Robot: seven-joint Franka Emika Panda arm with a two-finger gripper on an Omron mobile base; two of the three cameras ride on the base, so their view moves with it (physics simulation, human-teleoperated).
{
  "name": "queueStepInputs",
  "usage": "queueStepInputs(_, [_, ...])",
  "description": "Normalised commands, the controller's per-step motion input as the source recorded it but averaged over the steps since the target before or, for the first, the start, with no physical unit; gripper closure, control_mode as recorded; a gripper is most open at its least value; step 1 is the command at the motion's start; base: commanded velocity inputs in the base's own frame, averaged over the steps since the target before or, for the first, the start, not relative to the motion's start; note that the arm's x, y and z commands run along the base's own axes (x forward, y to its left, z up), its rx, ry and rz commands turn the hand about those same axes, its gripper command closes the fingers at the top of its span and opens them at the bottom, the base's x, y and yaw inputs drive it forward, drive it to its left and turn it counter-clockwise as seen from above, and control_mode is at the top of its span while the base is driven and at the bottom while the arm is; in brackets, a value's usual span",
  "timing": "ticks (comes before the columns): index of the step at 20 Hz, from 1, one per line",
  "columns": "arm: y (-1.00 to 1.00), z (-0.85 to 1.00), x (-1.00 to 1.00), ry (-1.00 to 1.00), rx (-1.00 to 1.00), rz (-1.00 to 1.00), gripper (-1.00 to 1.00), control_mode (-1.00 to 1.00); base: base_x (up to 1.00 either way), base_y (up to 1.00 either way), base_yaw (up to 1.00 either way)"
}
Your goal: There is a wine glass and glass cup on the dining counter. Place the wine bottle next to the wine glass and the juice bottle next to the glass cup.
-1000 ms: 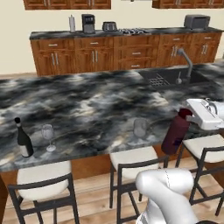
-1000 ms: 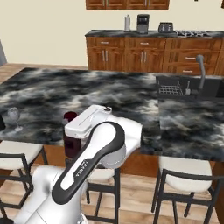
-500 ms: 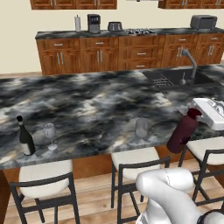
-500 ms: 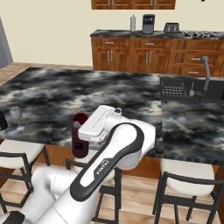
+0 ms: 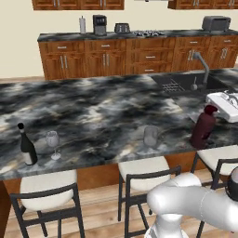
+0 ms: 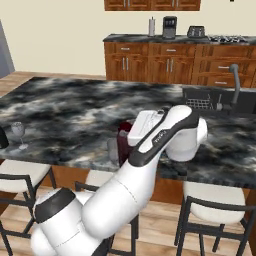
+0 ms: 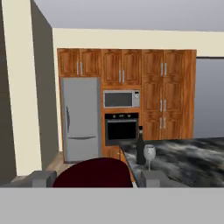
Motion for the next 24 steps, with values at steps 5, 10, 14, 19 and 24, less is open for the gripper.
queueStepInputs(5, [0.01,-0.56,1.00,-0.03,-0.10,0.03,1.00,-1.00,0.00,0.00,0.00])
queueStepInputs(10, [0.24,-0.61,0.60,-0.08,0.00,0.01,1.00,-1.00,0.00,0.00,0.00])
queueStepInputs(14, [0.19,-0.63,0.28,-0.10,0.00,0.00,1.00,-1.00,0.00,0.00,0.00])
queueStepInputs(19, [0.14,-0.49,0.37,-0.10,0.00,0.00,1.00,-1.00,0.00,0.00,0.00])
queueStepInputs(24, [0.02,-0.44,0.42,-0.06,-0.02,0.00,1.00,-1.00,0.00,0.00,0.00])
